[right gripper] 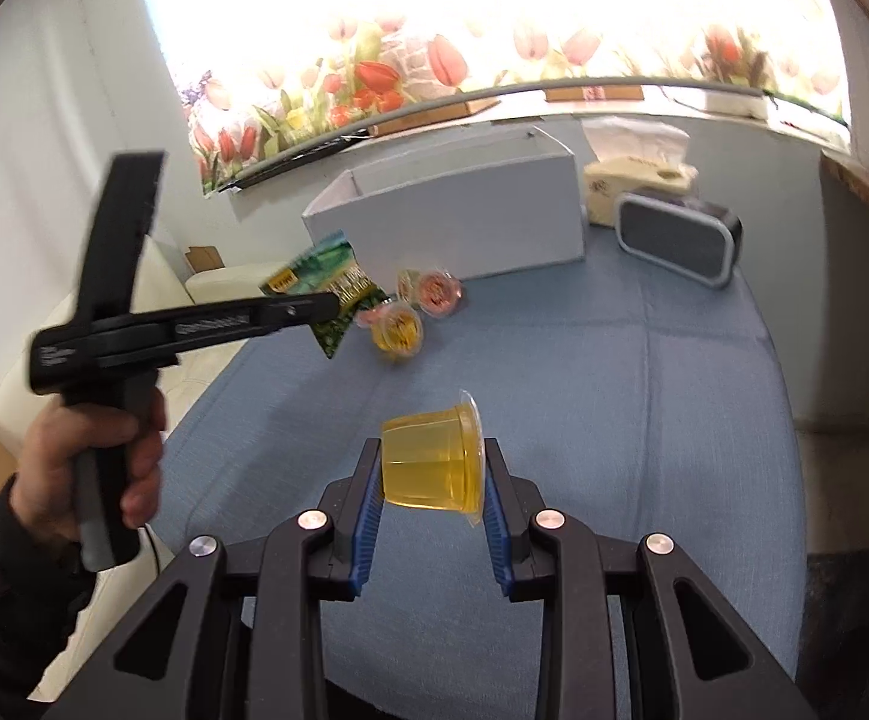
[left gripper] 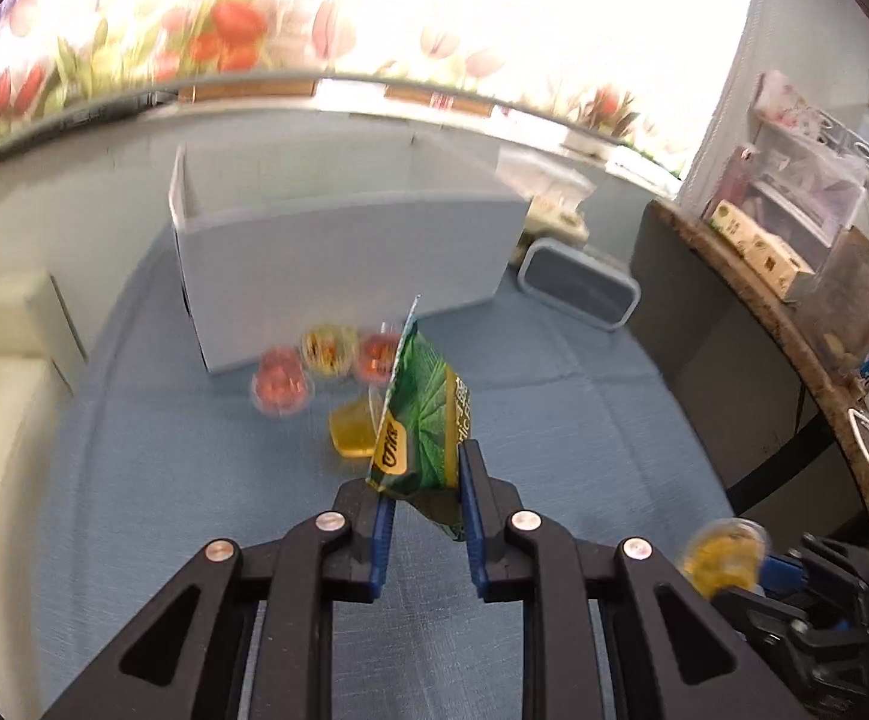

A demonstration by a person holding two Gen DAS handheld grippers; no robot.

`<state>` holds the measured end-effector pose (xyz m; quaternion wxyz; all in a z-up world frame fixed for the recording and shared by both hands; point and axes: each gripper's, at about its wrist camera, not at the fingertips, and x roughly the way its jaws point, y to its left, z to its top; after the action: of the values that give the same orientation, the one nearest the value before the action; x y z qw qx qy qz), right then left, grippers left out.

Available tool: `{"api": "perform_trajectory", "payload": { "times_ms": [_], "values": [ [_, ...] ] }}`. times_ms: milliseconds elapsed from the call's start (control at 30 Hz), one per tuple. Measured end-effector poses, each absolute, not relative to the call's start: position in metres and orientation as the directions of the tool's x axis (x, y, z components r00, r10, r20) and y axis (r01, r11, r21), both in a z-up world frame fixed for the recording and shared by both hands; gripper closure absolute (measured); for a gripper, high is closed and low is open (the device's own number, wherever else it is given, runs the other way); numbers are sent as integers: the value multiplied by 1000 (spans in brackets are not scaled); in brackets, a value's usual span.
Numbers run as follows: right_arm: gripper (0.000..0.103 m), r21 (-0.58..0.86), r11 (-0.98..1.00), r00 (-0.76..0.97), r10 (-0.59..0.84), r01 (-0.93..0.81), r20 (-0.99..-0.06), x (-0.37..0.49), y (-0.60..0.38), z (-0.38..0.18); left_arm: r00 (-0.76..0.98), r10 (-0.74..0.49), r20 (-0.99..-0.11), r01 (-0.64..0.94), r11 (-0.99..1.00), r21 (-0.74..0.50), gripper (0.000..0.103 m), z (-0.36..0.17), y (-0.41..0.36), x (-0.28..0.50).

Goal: Organize snacks
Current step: 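Lower the yellow cup and green bag into the white box and open both tools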

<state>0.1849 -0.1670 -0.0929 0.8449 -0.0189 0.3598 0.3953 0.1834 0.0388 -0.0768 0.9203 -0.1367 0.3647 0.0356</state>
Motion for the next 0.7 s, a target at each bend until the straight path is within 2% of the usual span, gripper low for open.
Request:
{"api": "perform_trajectory", "payload": {
  "times_ms": [233, 400, 533, 700],
  "values": [
    [70, 208, 655, 455, 685, -726, -569, 226, -126, -48, 783, -7, -622, -174, 957, -230, 81, -20, 67, 195],
    [70, 174, 645, 482, 699, -744, -528, 279, -84, -8, 802, 1, -597, -185, 951, -247, 81, 9, 101, 235],
    [70, 167, 640, 485, 704, -750, -519, 333, -44, 19, 795, 4, -607, -196, 948, -250, 81, 15, 130, 281],
    [70, 257, 658, 447, 698, -708, -559, 414, 3, 21, 754, -14, -656, -210, 942, -262, 81, -3, 166, 336]
  ]
}}
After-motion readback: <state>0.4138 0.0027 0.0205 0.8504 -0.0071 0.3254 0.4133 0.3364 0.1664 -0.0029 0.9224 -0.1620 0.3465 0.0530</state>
